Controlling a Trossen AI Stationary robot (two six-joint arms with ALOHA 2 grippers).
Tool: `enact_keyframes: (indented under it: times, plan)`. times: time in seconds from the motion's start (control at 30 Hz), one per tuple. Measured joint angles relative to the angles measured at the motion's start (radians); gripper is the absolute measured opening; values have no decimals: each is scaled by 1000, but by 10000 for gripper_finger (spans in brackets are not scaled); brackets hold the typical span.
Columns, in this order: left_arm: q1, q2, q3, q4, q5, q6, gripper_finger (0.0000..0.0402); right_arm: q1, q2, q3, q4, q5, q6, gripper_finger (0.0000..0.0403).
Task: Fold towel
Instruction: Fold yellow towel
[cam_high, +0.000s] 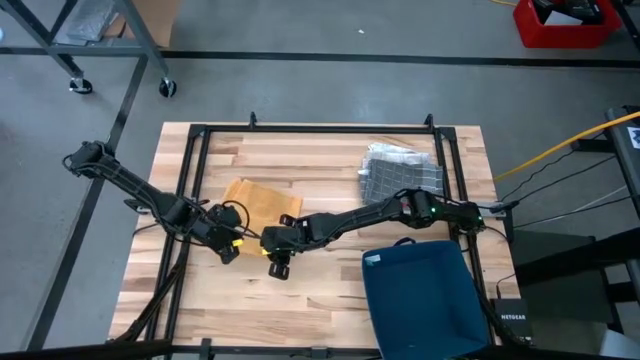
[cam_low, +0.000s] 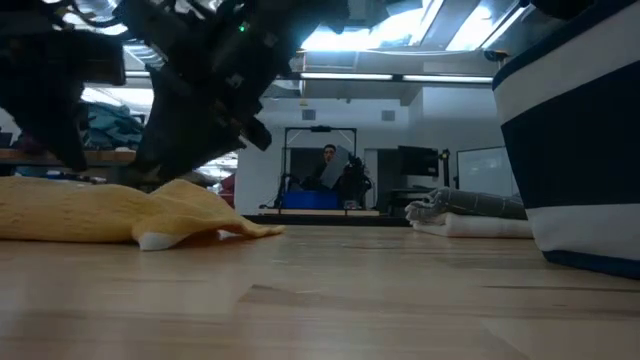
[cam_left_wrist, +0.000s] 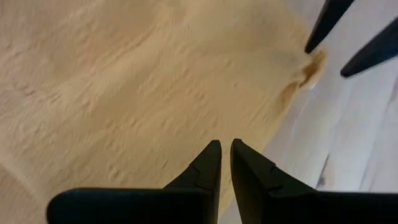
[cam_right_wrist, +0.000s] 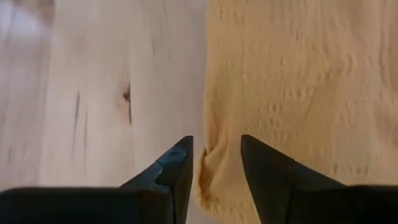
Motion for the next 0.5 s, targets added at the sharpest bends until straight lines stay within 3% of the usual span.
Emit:
enact_keyframes:
  times: [0.27, 0.5]
  plan:
    - [-31, 0, -26, -17, -1, -25, 26, -12, 1, 20, 1, 10, -53, 138]
    - [-29, 0, -37, -4, -2, 127, 32, -35, -5, 50, 9, 10, -77, 138]
